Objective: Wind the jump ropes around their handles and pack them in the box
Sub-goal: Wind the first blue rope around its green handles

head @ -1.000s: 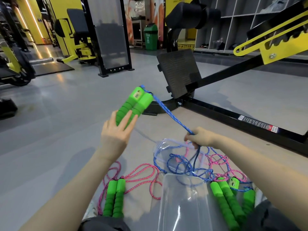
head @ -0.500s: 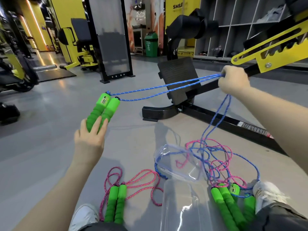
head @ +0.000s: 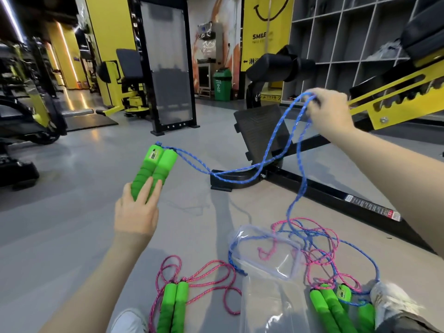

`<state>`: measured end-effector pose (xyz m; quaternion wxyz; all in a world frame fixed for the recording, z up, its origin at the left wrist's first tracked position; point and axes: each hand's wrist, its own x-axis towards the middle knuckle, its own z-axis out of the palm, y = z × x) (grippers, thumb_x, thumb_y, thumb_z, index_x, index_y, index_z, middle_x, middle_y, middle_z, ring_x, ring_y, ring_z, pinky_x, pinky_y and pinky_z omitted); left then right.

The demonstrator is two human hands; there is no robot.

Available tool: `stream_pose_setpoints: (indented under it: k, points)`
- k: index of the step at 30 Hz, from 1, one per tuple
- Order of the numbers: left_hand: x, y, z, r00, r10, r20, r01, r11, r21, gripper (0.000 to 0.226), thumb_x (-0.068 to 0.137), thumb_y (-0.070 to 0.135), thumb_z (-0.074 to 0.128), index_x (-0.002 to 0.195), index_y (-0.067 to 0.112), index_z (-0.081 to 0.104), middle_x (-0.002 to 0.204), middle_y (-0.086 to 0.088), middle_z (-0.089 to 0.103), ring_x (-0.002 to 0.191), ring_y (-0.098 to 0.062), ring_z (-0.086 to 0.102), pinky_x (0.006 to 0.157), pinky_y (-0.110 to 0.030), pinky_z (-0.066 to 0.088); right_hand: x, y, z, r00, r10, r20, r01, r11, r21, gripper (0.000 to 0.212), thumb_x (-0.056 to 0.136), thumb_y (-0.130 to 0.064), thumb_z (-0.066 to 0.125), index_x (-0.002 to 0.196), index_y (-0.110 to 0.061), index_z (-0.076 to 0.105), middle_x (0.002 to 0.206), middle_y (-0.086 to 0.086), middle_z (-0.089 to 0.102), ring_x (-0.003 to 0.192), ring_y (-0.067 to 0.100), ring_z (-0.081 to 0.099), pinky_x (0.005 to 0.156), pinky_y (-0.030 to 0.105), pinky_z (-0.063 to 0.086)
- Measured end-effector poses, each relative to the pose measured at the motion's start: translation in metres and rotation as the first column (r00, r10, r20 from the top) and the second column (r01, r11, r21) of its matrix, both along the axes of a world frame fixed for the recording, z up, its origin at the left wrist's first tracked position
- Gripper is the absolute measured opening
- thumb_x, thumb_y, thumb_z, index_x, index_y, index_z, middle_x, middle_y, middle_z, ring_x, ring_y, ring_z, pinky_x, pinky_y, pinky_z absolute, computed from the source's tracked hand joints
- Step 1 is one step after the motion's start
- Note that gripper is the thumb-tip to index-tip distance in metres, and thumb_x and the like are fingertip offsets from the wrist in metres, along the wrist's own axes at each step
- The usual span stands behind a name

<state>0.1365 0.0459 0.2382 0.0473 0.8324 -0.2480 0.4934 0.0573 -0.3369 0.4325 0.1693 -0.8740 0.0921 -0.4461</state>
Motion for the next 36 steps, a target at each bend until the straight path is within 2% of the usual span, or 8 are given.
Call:
stream_pose_setpoints:
  k: [6, 11, 16, 19, 22, 25, 30, 36]
  points:
    - [-0.003, -0.032, 0.019, 0.998, -0.063, 0.004, 0.063, 0.993, -0.103, 0.045, 0.084, 0.012, 0.044, 0.126, 0.004, 0.059, 0.126, -0.015, 0.061, 0.105, -0.041, 0.043, 0.068, -0.047, 0.052, -0.008, 0.031, 0.058, 0.921, 0.14, 0.364, -0.058, 0.972, -0.229, 0.027, 0.092, -0.007, 0.037, 0.101, 0.002, 0.061, 0.1, 0.018, 0.064, 0.093, 0.026, 0.056, 0.084, 0.03, 0.041]
    - [-0.002, -0.038, 0.017, 0.993, -0.102, 0.059, 0.108, 0.988, -0.109, 0.046, 0.081, 0.005, 0.055, 0.127, 0.003, 0.059, 0.128, -0.016, 0.059, 0.106, -0.044, 0.044, 0.078, -0.049, 0.052, 0.001, 0.032, 0.088, 0.92, 0.128, 0.37, -0.035, 0.968, -0.247, 0.028, 0.087, -0.009, 0.036, 0.096, 0.0, 0.06, 0.093, 0.015, 0.06, 0.088, 0.019, 0.051, 0.077, 0.026, 0.037]
    - [-0.008, -0.037, 0.014, 0.988, -0.122, 0.097, 0.127, 0.991, -0.047, 0.049, 0.081, 0.009, 0.052, 0.13, 0.01, 0.049, 0.129, -0.013, 0.059, 0.107, -0.041, 0.044, 0.069, -0.043, 0.05, 0.008, 0.011, -0.005, 0.999, -0.03, -0.024, 0.024, 0.981, -0.193, 0.018, 0.084, 0.003, 0.041, 0.089, 0.006, 0.058, 0.095, 0.023, 0.057, 0.086, 0.04, 0.054, 0.073, 0.046, 0.045]
    - [-0.009, -0.039, 0.012, 0.985, -0.148, 0.09, 0.147, 0.989, 0.014, 0.048, 0.084, 0.013, 0.047, 0.131, 0.012, 0.047, 0.13, -0.012, 0.059, 0.109, -0.043, 0.045, 0.068, -0.043, 0.049, 0.008, -0.002, -0.05, 0.961, -0.127, -0.245, 0.101, 0.988, -0.115, 0.033, 0.088, 0.008, 0.041, 0.118, 0.009, 0.053, 0.133, 0.025, 0.044, 0.117, 0.042, 0.045, 0.093, 0.048, 0.042]
    - [-0.01, -0.046, 0.008, 0.977, -0.193, 0.088, 0.185, 0.979, 0.088, 0.048, 0.084, 0.012, 0.046, 0.132, 0.011, 0.047, 0.13, -0.013, 0.058, 0.109, -0.045, 0.047, 0.069, -0.042, 0.049, 0.005, -0.009, -0.091, 0.676, -0.097, -0.73, -0.035, 0.986, -0.163, 0.076, 0.086, 0.013, 0.04, 0.151, -0.013, 0.009, 0.157, 0.017, 0.0, 0.139, 0.036, 0.021, 0.105, 0.041, 0.034]
    - [-0.013, -0.057, 0.004, 0.967, -0.245, 0.071, 0.231, 0.959, 0.167, 0.05, 0.082, 0.01, 0.049, 0.133, 0.011, 0.045, 0.13, -0.012, 0.058, 0.108, -0.047, 0.051, 0.07, -0.041, 0.049, -0.001, 0.009, -0.114, 0.408, -0.036, -0.912, -0.112, 0.99, -0.09, 0.077, 0.087, 0.003, 0.04, 0.151, -0.027, 0.009, 0.154, 0.009, 0.023, 0.125, 0.028, 0.046, 0.095, 0.032, 0.043]
    - [-0.02, -0.077, -0.008, 0.948, -0.317, 0.037, 0.297, 0.92, 0.256, 0.06, 0.076, 0.005, 0.061, 0.134, 0.012, 0.044, 0.13, -0.01, 0.059, 0.11, -0.048, 0.052, 0.076, -0.044, 0.051, 0.004, 0.061, -0.131, 0.609, 0.669, -0.425, -0.254, 0.673, 0.695, 0.057, 0.094, -0.014, 0.052, 0.144, -0.03, 0.031, 0.141, -0.001, 0.043, 0.13, 0.011, 0.041, 0.097, 0.02, 0.027]
    - [-0.027, -0.095, -0.01, 0.943, -0.331, 0.014, 0.317, 0.914, 0.253, 0.063, 0.077, 0.001, 0.064, 0.136, 0.01, 0.044, 0.135, -0.01, 0.056, 0.11, -0.049, 0.053, 0.076, -0.046, 0.05, 0.01, 0.082, -0.157, 0.746, 0.66, -0.084, -0.308, 0.454, 0.836, 0.025, 0.103, -0.021, 0.029, 0.114, -0.026, 0.051, 0.096, 0.006, 0.057, 0.075, 0.017, 0.059, 0.067, 0.012, 0.047]
